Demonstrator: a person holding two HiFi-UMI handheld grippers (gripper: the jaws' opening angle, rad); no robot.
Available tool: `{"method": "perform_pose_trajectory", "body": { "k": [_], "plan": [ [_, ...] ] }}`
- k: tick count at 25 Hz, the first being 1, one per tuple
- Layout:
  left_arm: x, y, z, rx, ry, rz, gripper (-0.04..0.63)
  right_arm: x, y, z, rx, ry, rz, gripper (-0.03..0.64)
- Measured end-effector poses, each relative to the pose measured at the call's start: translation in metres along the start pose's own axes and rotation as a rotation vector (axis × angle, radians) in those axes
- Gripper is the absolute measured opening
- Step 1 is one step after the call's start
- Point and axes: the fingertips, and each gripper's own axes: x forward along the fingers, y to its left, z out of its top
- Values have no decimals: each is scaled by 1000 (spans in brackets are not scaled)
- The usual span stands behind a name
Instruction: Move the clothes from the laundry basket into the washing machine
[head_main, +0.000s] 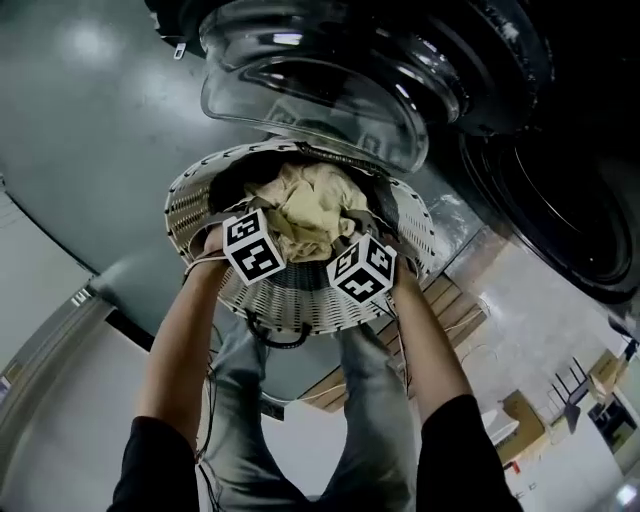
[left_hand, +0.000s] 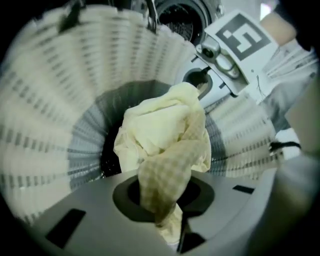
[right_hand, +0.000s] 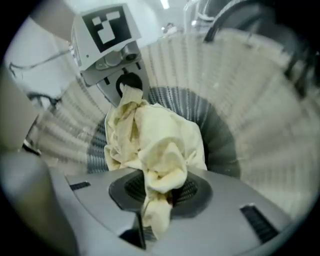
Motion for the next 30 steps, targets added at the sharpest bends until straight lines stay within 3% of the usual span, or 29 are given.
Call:
{"method": "perform_pose_trajectory", "body": {
  "k": [8,12,23,30],
  "plan": [
    [-99,-20,26,-140,-175,26,80,-99,5,36,277,-171,-59,89],
    [-153,-27,44,-174,-273,54,78,-152,2,54,380,-260,-121,89],
    [-292,-39,99,-193,-539,86,78,-291,-8,99,605,-486,-309,90],
    [-351,-65,142,-102,-631,54,78,-381,-5,91,751,-593,-478,89]
  ]
}}
